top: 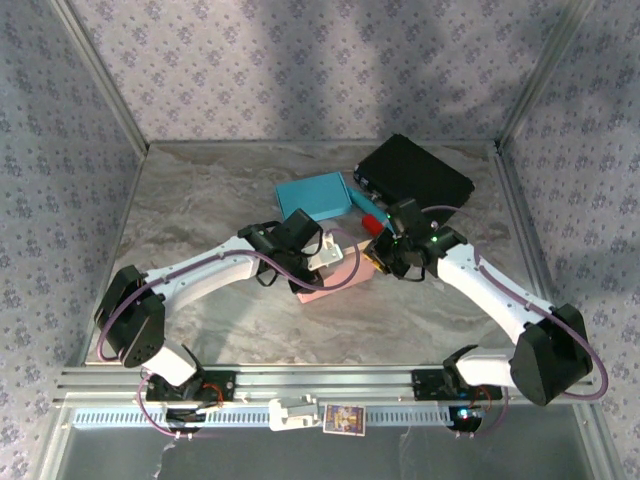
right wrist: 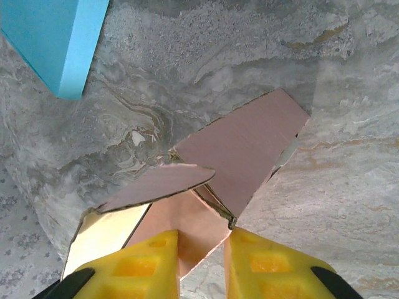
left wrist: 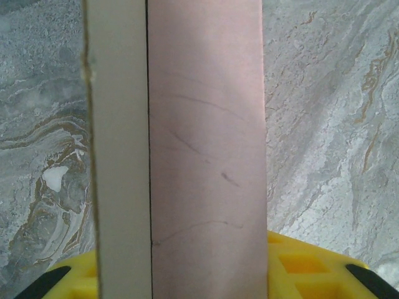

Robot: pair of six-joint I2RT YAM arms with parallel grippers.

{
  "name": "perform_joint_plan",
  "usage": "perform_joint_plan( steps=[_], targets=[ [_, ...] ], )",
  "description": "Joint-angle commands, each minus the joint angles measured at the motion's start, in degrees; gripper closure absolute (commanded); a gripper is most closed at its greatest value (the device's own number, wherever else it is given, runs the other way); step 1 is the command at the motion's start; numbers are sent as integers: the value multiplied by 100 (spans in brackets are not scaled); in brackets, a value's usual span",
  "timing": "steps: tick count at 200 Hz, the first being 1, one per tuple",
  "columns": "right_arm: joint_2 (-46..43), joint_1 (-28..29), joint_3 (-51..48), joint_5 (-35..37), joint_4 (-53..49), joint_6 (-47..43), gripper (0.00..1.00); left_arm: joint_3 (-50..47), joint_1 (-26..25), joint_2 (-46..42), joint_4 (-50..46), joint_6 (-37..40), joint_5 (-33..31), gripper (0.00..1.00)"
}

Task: Fold the paper box

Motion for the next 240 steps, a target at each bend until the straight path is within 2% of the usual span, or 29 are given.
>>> perform_joint_plan(
  steps=[1,16,41,66,92,110,134,156,186,211,240],
  targets=[
    [137,14,129,150,-514,-130,74,111,-56,99,-212,-50,-64,66],
    [71,15,307,85,-531,-474,67,109,-56,90,-239,-8,-73,70],
    [-326,15,759,224,-696,-1855,60,64,-55,36,-281,83,-73,73],
    [-758,-288,1085,448,-1122,-3124,58,28,-42,-52,-348,196,-79,74],
    [-990,-606,963,499,-928,-4743,59,17,-32,-117,-487,333,-82,74],
    [-843,-848,1098,83,-1112,-5610,59,-13,-22,-167,-528,383,-83,74],
    [-317,-817,1542,-86,-1622,-6394,59,-46,16,-206,-527,410,-75,72],
    [-37,-676,1631,-199,-1788,-6602,54,-23,30,-184,-520,413,-52,70],
    [43,-731,1413,-545,-1560,-5979,44,26,31,-115,-485,378,-48,65],
    [-23,-656,1028,-303,-1456,-5756,41,56,30,-97,-457,332,-77,64],
    [-12,-470,880,-127,-1546,-5943,38,75,30,-75,-458,321,-73,63]
  ],
)
